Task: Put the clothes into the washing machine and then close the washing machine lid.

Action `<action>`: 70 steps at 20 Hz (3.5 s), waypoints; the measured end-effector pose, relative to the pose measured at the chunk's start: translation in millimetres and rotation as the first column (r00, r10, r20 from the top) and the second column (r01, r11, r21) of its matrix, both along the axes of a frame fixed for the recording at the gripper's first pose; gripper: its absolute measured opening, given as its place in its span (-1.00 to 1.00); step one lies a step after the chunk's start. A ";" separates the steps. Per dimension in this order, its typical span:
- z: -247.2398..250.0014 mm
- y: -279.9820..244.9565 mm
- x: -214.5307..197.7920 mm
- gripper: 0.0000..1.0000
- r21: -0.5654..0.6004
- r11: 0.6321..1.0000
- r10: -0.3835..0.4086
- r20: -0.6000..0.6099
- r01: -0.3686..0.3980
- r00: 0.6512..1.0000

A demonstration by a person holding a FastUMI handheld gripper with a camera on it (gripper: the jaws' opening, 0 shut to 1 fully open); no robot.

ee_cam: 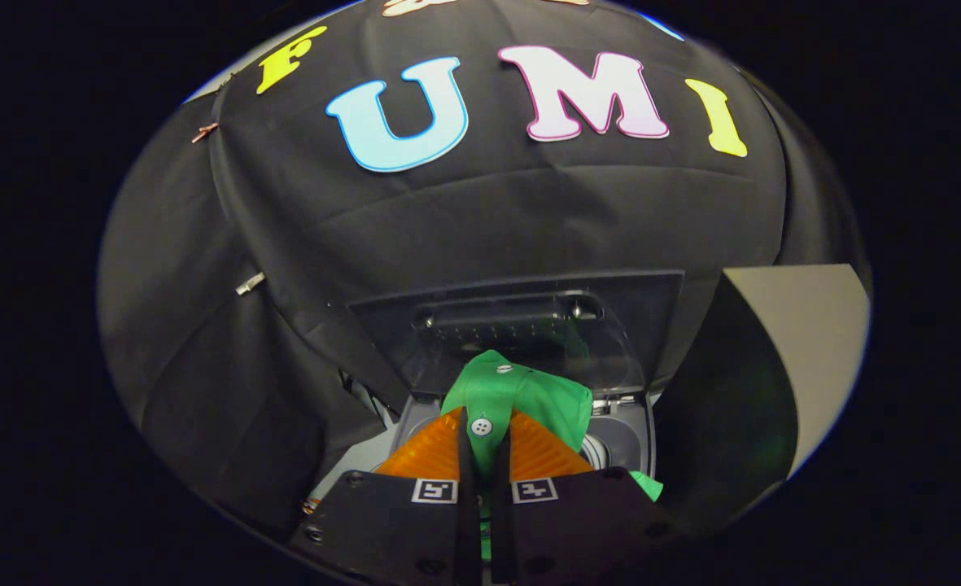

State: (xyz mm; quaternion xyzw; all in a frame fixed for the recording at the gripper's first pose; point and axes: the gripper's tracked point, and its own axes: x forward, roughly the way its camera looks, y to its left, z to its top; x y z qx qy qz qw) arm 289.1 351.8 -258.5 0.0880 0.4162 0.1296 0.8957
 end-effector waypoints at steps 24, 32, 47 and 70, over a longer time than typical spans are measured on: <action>5.0 8.4 -39.5 0.99 0.063 0.997 0.033 0.289 -0.054 0.957; 113.9 -0.3 8.5 0.98 0.121 0.992 -0.049 0.633 -0.037 0.773; 73.1 58.1 161.7 0.98 -0.057 0.998 0.010 0.550 0.026 0.835; 24.7 24.3 129.5 1.00 -0.057 0.996 -0.022 0.538 0.062 0.843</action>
